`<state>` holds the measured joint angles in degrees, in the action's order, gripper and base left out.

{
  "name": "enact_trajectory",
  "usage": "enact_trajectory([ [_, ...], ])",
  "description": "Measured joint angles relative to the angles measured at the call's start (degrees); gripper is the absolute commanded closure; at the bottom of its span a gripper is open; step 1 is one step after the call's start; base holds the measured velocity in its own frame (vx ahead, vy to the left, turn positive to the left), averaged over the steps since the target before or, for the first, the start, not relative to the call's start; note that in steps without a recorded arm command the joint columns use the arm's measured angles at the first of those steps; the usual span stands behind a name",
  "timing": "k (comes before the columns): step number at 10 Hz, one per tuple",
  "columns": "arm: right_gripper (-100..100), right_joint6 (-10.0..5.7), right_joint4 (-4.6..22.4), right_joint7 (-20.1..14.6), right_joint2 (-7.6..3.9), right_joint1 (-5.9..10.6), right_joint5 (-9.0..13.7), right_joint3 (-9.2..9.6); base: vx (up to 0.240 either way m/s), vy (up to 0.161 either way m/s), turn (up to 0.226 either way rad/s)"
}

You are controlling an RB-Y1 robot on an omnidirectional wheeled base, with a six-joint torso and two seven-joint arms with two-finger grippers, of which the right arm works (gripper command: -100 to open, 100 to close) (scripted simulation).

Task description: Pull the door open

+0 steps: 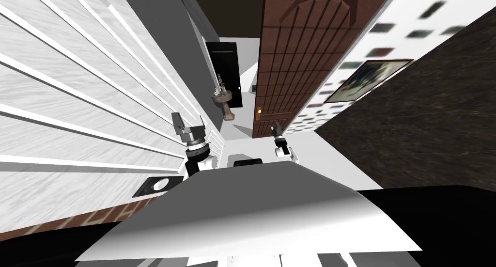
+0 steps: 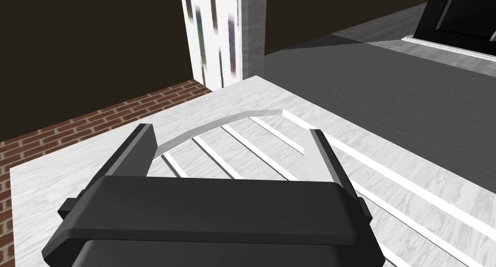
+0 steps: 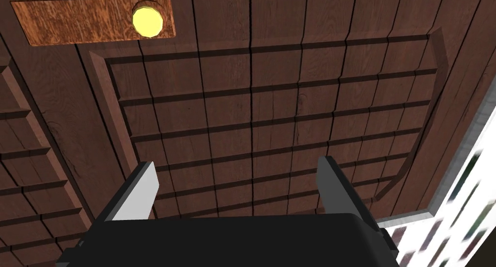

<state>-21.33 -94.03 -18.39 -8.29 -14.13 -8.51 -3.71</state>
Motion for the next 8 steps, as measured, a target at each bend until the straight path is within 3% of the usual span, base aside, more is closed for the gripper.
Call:
enact_trajectory([
  [3, -100, 0.42, 2.7, -1.2, -0.55, 1.15, -1.0, 0.02, 0.104, 0.020, 0.022],
  [8, -100, 0.84, 9.5, -3.5, -1.78, 4.54, -2.9, -0.32, 0.146, 0.030, 0.031],
])
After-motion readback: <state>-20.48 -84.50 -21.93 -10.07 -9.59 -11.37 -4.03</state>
